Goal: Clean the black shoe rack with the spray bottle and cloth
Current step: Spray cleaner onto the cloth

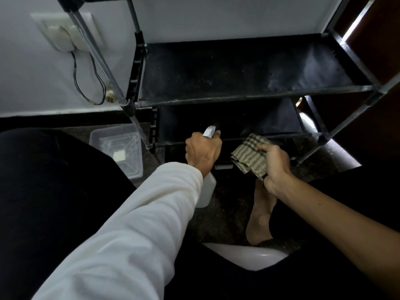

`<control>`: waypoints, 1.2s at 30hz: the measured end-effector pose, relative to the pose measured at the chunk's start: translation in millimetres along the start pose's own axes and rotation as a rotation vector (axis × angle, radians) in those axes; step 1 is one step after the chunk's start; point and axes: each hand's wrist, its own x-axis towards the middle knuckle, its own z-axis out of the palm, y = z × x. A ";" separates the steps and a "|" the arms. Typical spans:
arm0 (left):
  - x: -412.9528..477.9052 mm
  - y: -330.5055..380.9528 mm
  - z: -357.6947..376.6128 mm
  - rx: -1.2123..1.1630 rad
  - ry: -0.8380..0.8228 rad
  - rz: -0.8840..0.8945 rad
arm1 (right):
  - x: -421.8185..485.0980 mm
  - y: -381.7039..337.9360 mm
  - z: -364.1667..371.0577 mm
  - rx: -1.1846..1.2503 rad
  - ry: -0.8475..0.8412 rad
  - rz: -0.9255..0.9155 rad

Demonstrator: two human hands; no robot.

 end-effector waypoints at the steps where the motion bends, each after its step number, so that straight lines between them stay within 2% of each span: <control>1: -2.5 2.9 3.2 0.006 -0.009 0.002 | 0.4 0.1 -3.1 0.015 0.012 0.000; 9: -21.1 24.5 32.2 0.053 -0.115 0.082 | 2.2 -4.0 -26.5 0.095 0.080 0.007; 23: -44.5 49.2 66.9 0.031 -0.137 0.116 | 4.5 -3.5 -58.6 0.169 0.097 0.006; 30: -57.4 61.7 88.4 0.035 -0.221 0.208 | 7.3 -6.7 -78.2 0.225 0.130 0.008; 36: -61.9 67.4 100.2 0.038 -0.209 0.165 | 6.9 -8.7 -87.0 0.284 0.147 0.019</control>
